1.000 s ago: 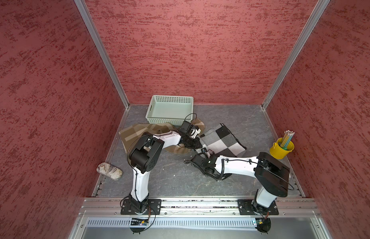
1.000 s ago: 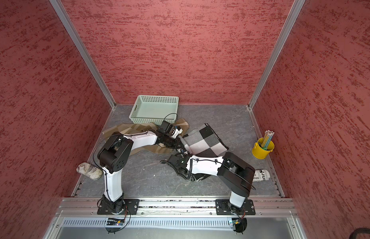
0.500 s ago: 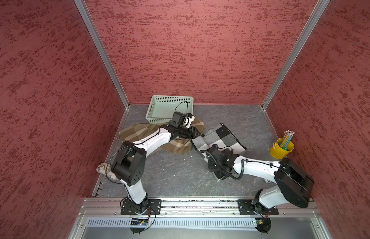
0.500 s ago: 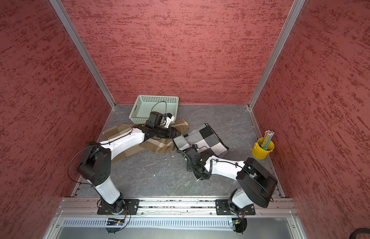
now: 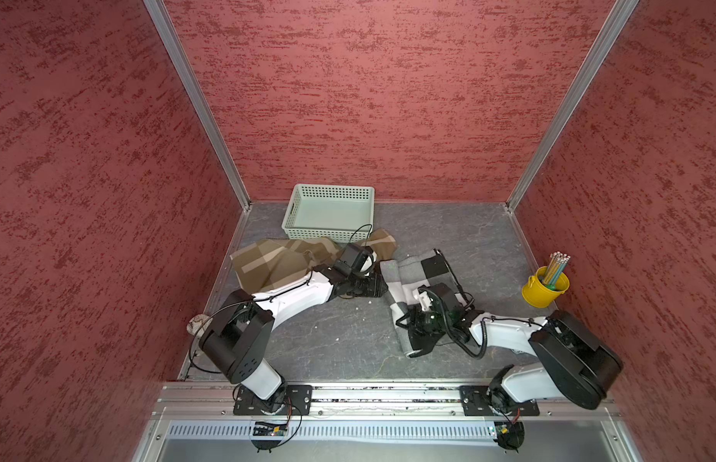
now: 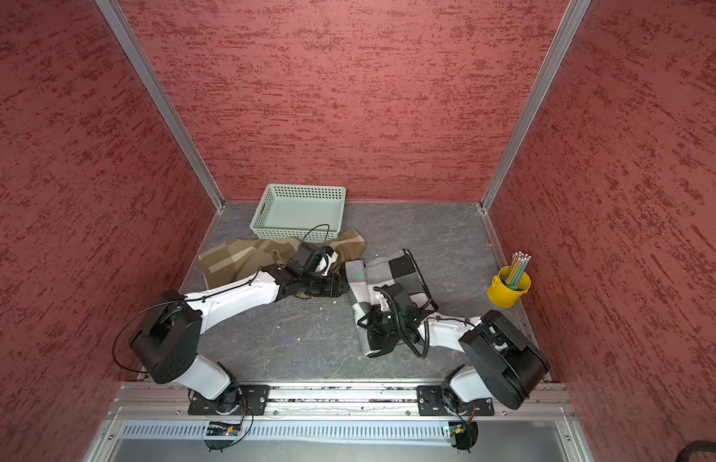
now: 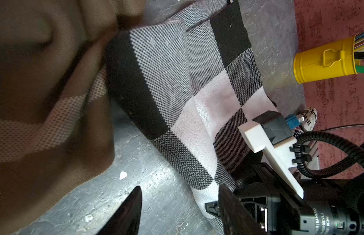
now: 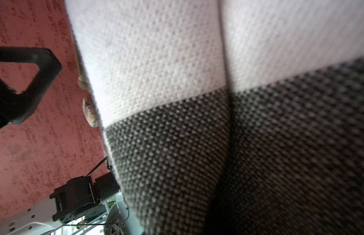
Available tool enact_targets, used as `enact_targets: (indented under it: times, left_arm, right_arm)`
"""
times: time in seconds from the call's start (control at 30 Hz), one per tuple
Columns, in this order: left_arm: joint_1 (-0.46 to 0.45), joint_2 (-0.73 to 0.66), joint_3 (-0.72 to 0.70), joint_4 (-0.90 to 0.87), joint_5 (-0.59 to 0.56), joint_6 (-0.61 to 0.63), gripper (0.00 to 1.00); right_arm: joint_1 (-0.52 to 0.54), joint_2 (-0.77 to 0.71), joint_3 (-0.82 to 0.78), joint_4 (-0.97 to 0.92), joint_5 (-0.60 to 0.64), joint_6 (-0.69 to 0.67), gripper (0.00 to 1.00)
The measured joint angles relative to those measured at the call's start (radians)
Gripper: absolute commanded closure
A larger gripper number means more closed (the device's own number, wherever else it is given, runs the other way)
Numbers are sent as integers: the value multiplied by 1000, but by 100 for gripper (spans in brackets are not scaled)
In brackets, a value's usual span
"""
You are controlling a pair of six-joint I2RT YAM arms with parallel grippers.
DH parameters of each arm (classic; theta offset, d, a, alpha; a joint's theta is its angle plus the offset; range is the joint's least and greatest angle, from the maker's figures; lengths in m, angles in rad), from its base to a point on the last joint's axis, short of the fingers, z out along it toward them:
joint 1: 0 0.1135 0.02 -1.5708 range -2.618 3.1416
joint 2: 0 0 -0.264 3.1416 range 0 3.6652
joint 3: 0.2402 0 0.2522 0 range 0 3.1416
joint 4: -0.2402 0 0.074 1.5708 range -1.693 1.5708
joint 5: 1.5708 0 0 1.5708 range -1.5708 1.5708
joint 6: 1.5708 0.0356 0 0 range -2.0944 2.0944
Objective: Roll up the scarf and place it into the basket
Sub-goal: Roll the scarf at the center of the board.
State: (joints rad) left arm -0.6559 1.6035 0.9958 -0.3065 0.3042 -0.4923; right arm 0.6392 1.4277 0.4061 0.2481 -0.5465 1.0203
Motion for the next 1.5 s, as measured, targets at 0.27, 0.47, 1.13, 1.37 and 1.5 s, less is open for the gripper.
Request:
enact_targets:
  times: [0.27, 0.47, 1.13, 1.37, 1.5]
  left_arm:
    - [-25, 221, 118, 60, -29, -48, 64]
    - [-53, 309, 231, 22, -132, -70, 100]
    - [-142, 542, 707, -544, -629, -5, 100]
    - [-138, 542, 716, -558, -623, 4, 100]
    - [-131, 542, 715, -556, -605, 8, 100]
  right_arm:
    - [-8, 46, -16, 95, -71, 31, 84]
    - [-15, 120, -11, 170, -113, 46, 57]
    - [311, -195, 326, -712, 692, -94, 29]
    - [493, 75, 546, -766, 964, -56, 24]
    - [534, 231, 629, -794, 1061, -57, 26]
